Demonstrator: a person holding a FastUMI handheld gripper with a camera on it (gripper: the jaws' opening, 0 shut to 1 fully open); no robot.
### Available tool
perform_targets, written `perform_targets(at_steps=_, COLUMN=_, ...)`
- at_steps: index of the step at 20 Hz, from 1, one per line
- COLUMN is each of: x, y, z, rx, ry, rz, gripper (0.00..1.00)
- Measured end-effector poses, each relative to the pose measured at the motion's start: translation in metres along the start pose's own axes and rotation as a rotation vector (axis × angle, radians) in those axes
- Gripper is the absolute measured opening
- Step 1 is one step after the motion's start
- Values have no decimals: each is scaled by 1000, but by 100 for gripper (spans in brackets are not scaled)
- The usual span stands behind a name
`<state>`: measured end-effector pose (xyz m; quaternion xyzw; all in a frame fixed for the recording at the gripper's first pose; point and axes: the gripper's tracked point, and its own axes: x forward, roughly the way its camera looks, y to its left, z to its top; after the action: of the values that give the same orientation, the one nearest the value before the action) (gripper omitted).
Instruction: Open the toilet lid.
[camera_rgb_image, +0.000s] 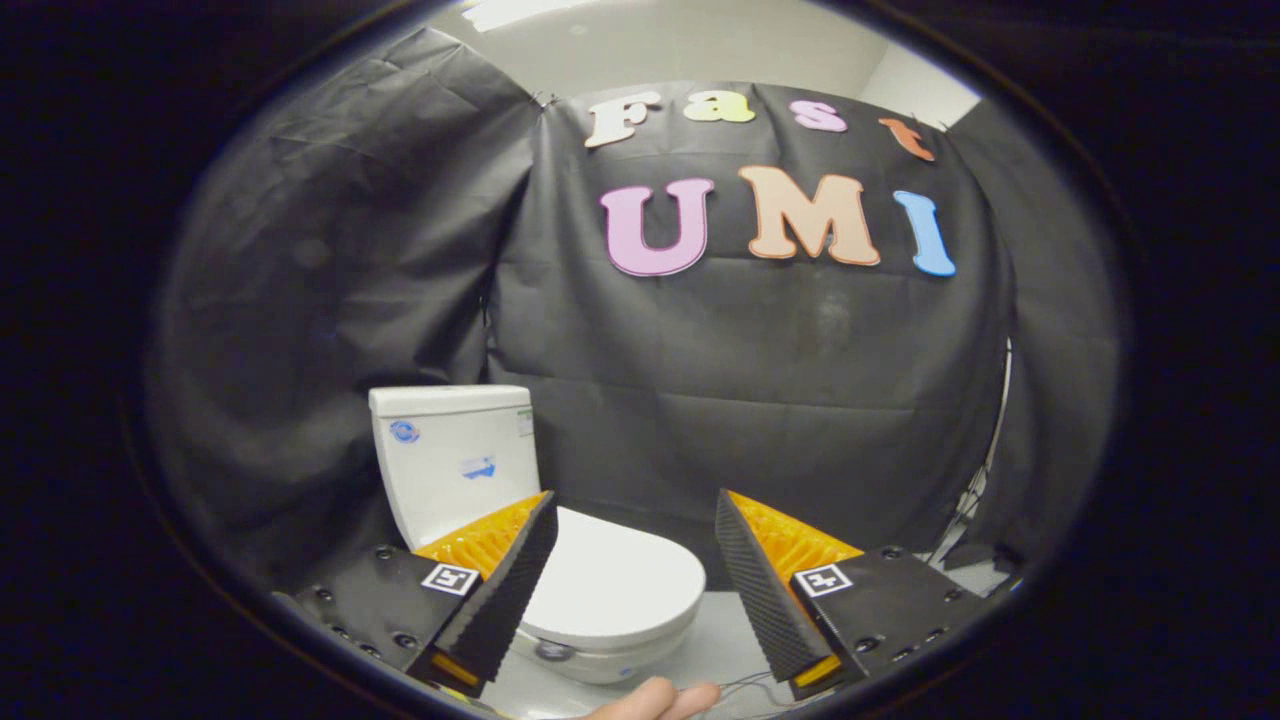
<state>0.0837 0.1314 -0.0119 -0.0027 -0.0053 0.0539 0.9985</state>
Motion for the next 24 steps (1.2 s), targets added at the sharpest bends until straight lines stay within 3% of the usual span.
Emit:
perform_targets(at_steps=7, x=-38, y=48, z=-57, rx=72, ry=-6, rz=-88, gripper=99)
perform_targets(at_steps=17, x=-34, y=51, z=-117, rx=142, ry=74, rz=-191, gripper=99)
perform_targets(at_steps=21, x=-23, y=48, z=-134, rx=220, ry=87, rz=-246, gripper=99)
perform_targets(at_steps=24, x=-8, y=51, z=-150, rx=359, ry=75, rz=-280, gripper=99)
